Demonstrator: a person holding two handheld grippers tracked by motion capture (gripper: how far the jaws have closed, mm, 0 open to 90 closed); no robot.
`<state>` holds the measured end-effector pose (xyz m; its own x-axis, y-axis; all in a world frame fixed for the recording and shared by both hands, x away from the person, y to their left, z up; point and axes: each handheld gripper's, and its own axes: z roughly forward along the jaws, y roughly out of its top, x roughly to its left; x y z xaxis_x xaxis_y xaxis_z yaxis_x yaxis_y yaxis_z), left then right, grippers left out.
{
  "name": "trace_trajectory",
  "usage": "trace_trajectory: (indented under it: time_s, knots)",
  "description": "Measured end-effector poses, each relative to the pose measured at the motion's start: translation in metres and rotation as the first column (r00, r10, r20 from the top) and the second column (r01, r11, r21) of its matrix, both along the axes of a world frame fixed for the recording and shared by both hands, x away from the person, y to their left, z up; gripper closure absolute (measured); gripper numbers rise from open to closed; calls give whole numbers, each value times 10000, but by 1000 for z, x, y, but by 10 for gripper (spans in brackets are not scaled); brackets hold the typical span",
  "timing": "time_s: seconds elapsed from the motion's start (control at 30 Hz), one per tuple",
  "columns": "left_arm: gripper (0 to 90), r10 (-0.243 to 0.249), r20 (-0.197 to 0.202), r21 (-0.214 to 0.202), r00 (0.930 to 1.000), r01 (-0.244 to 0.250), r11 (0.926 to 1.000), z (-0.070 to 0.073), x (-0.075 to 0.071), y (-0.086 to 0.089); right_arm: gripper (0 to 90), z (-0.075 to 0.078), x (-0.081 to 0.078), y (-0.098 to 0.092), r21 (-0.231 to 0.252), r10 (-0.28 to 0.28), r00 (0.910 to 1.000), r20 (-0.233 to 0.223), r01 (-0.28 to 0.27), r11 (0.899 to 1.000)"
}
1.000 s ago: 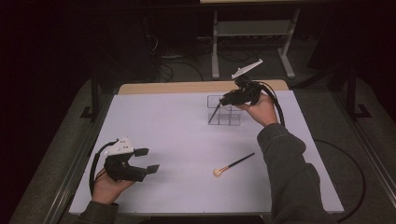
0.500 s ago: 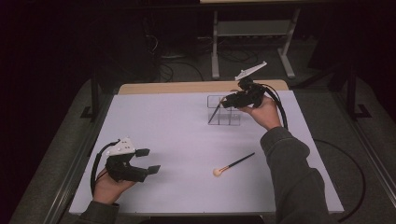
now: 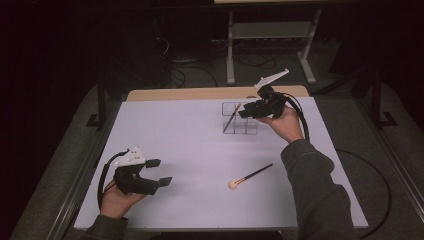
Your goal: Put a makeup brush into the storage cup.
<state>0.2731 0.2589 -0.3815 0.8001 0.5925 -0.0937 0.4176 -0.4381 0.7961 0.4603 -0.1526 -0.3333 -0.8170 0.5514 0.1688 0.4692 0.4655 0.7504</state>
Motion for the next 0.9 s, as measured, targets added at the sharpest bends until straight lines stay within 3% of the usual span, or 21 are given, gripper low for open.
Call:
trace_trajectory:
  time_s: [0.9]
  knots:
    - [235,-6,-47,-27,10000,6,10000,-1,0,0,459,-8,-13,-10,203,-100,9999,25,100,9997]
